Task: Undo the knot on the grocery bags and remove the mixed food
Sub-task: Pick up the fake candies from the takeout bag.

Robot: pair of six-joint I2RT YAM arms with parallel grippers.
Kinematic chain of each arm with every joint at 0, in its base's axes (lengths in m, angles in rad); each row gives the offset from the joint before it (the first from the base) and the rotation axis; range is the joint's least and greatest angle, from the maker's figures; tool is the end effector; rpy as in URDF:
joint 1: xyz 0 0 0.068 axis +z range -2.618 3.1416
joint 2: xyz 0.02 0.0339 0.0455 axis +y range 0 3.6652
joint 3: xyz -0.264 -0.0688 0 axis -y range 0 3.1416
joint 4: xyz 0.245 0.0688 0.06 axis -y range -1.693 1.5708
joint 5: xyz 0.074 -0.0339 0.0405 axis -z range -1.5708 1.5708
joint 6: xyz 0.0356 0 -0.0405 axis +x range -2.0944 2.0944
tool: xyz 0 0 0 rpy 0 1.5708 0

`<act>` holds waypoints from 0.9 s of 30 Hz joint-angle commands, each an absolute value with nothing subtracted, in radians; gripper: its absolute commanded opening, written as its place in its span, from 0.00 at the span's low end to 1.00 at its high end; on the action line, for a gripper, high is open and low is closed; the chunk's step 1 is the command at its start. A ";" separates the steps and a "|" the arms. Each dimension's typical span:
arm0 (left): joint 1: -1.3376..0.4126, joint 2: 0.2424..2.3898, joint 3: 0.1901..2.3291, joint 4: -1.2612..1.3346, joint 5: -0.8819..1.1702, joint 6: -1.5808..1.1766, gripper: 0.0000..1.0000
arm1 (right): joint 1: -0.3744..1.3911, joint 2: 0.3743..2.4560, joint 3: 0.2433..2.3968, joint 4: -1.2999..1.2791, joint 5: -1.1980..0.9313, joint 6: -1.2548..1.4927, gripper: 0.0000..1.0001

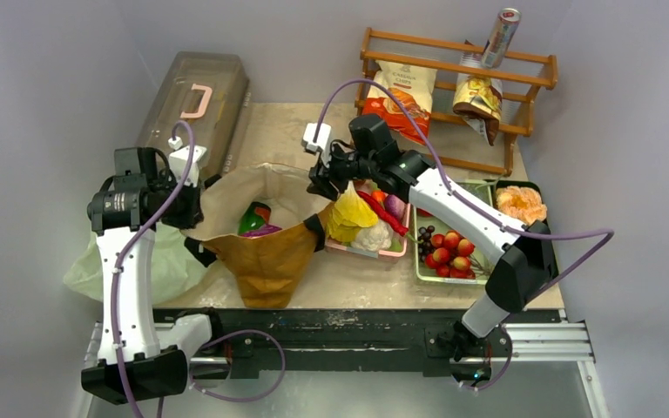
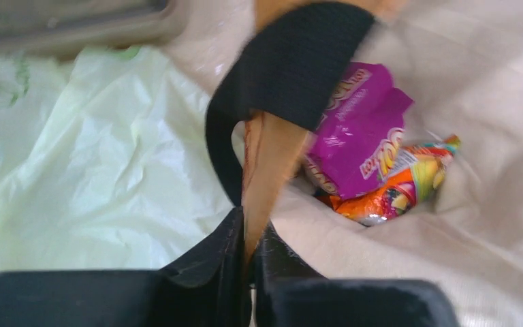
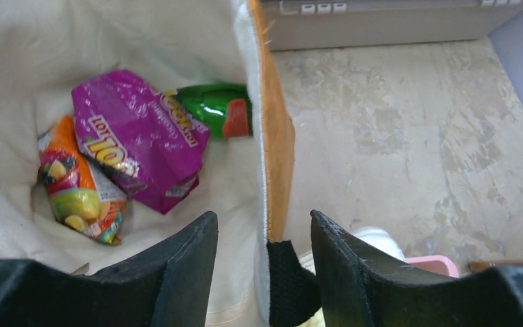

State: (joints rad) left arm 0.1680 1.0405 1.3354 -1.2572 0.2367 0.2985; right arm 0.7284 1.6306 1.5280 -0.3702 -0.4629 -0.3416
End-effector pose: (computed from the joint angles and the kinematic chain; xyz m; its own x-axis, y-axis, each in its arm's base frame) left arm 0.1646 0.0194 0.3807 -0.7821 0.1573 -0.6029 0.2089 0.9778 -0.0158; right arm 0.2729 0.2647 0.3634 -0.0213 -0.4206 -0.9070 -0.9546 0.2782 -0.1066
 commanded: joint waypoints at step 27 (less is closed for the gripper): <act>0.023 0.890 1.207 -1.497 0.874 0.764 0.00 | 0.844 1.553 1.362 -0.158 -0.478 -0.384 0.67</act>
